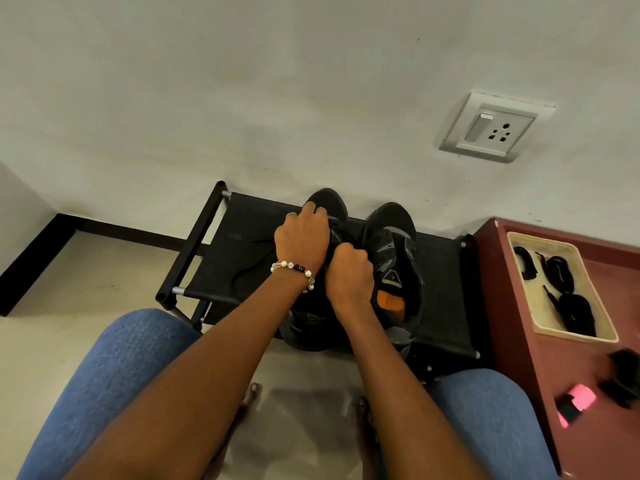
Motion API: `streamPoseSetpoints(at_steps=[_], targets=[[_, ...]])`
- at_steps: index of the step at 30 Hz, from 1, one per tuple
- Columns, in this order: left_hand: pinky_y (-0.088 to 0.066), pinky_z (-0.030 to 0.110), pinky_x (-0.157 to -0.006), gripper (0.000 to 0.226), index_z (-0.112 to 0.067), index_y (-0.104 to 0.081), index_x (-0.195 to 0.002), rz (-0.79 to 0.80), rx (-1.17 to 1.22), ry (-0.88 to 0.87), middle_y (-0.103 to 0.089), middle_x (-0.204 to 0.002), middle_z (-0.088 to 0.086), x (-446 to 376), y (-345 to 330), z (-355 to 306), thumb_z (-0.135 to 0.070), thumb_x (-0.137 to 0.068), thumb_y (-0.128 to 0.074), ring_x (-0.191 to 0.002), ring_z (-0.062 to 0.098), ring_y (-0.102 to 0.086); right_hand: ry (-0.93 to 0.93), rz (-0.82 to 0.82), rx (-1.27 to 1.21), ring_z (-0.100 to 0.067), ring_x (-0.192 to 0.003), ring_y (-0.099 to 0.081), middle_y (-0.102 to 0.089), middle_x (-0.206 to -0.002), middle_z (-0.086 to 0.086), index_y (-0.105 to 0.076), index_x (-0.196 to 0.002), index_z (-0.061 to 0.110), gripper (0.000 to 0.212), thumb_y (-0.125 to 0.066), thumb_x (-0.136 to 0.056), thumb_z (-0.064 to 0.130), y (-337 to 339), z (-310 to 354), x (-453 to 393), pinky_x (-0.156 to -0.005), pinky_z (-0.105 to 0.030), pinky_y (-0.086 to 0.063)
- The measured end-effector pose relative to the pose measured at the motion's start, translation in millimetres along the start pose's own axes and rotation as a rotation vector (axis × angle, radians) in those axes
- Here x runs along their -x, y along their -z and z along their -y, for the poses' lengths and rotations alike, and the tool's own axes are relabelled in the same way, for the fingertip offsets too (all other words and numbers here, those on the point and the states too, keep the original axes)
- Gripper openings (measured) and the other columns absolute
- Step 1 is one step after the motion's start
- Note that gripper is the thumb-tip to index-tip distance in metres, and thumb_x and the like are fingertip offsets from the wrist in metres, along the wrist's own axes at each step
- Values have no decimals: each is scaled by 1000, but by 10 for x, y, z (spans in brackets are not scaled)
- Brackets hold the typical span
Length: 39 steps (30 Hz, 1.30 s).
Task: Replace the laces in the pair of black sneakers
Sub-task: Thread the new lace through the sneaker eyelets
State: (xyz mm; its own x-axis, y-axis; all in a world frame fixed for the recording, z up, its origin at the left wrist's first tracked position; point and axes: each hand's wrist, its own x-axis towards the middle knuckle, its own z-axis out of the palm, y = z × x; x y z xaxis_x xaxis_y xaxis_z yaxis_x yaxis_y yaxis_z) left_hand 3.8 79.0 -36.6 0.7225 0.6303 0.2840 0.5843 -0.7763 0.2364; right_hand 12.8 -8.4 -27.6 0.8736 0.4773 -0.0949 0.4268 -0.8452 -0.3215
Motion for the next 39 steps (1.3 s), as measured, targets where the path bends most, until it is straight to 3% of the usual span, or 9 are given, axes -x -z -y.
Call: streamPoseSetpoints(at_steps=[6, 8, 12, 16, 22, 27, 33, 36, 39], targets=[[-41, 28, -63, 19, -11, -67, -95, -25, 560, 610, -67, -97, 4, -74, 56, 76, -24, -95, -52, -84, 22, -62, -25, 7, -41, -35, -100, -62, -62, -111, -20, -57, -113, -2, 22, -50, -97, 11, -11, 11, 10, -74, -36, -50], [-37, 23, -59, 18, -11, -67, -94, -23, 681, 692, -67, -96, 4, -82, 55, 83, -20, -95, -52, -84, 21, -63, -32, 7, -36, -35, -100, -62, -62, -111, -20, -56, -114, -3, 23, -51, -97, 11, -16, 22, 5, -77, -37, -51], [-48, 34, -81, 17, -18, -65, -104, -48, 525, 297, -62, -107, 2, -75, 48, 119, -19, -88, -58, -101, 22, -58, -23, -2, -20, -35, -99, -62, -64, -108, -21, -57, -113, -4, 21, -49, -96, 6, -41, 36, -14, -79, -39, -54], [-35, 47, -97, 25, -27, -67, -113, 125, 8, -57, -56, -120, -1, -85, 65, 76, -27, -91, -55, -119, 26, -46, -19, 3, -25, -33, -99, -63, -63, -110, -20, -55, -116, -4, 22, -43, -100, 3, -42, 30, -16, -76, -34, -52], [-34, 43, -95, 23, -16, -68, -89, 36, -157, -82, -64, -99, 0, -56, 85, -20, -17, -96, -46, -108, 26, -55, -19, 23, -25, -33, -101, -64, -62, -114, -21, -54, -118, -4, 23, -41, -100, 2, -16, 25, -16, -78, -33, -52], [-33, 43, -88, 19, -21, -75, -81, 69, 298, 215, -67, -88, -5, -112, 76, 44, -29, -89, -60, -99, 20, -56, -46, 26, -73, -35, -100, -64, -61, -113, -21, -53, -118, -5, 22, -43, -101, 5, -40, 41, -14, -75, -34, -51], [-47, 29, -63, 24, -11, -64, -63, 55, 1303, 726, -61, -72, 9, -234, 295, 169, -15, -86, -63, -69, 19, -55, -67, 28, -134, -39, -105, -61, -59, -116, -23, -51, -119, -6, 24, -47, -98, 6, -38, 36, 0, -78, -39, -52], [-45, 28, -62, 18, -11, -64, -71, 99, 1357, 695, -67, -76, 6, -218, 316, 176, -12, -86, -55, -75, 18, -58, -64, 29, -131, -37, -104, -63, -60, -116, -22, -51, -119, -6, 25, -50, -98, 7, -44, 29, 5, -78, -37, -53], [-53, 33, -72, 8, -14, -62, -82, 170, 1143, 541, -70, -76, 5, -164, 252, 170, -15, -86, -56, -70, 14, -65, -68, 22, -144, -37, -104, -63, -61, -115, -22, -51, -119, -6, 25, -48, -98, 7, -47, 23, -4, -77, -37, -53]])
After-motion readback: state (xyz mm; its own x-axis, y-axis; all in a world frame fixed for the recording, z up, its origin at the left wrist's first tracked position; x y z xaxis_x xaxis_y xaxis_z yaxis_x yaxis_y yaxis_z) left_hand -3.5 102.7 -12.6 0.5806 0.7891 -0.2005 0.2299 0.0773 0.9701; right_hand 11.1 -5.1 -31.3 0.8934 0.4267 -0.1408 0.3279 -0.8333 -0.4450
